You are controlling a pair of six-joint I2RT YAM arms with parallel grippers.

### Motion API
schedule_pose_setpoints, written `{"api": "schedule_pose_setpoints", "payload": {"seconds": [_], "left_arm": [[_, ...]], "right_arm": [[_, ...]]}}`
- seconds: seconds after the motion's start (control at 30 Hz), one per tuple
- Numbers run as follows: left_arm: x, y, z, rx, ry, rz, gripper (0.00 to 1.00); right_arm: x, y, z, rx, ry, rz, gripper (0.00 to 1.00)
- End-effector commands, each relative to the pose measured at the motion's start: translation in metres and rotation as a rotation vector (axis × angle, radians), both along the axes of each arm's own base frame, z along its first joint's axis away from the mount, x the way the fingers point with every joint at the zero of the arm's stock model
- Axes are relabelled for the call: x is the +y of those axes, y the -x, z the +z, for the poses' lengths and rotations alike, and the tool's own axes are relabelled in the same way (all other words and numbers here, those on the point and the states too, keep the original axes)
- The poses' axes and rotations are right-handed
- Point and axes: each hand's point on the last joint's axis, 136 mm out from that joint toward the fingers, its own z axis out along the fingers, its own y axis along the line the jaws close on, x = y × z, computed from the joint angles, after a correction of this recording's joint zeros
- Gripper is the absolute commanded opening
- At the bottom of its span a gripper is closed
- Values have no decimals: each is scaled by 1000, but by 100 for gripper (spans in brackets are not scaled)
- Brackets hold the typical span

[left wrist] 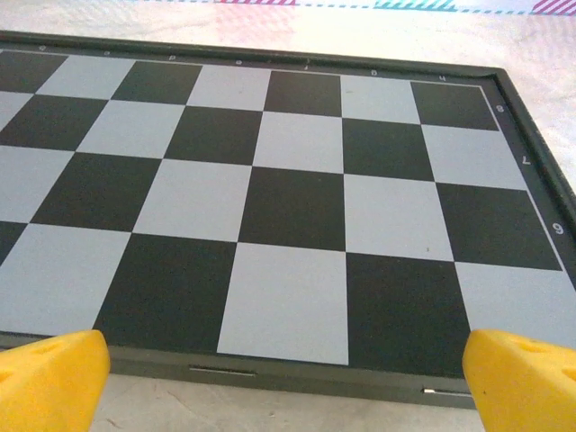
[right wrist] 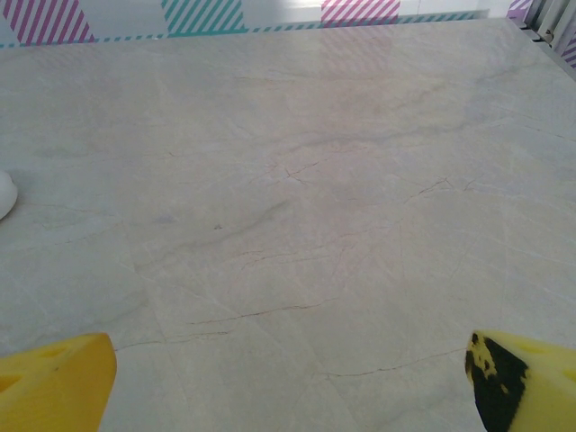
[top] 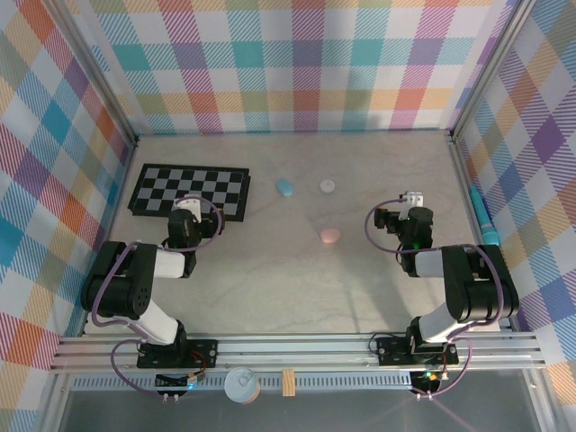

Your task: Insert the wireless bluetooth earbuds into the charging case

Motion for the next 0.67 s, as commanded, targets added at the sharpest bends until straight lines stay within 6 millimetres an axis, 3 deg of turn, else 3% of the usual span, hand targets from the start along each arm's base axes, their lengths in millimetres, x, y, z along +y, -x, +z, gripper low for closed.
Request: {"api": "schedule_pose_setpoints", "payload": {"seconds": [0.0, 0.63], "left_arm": [[6, -3, 7, -22, 10, 25, 100], [5, -4, 7, -19, 11, 23, 100]], "right_arm": [[1, -7, 8, -31, -20, 7, 99], [1, -6, 9, -34, -18, 4, 99]]}}
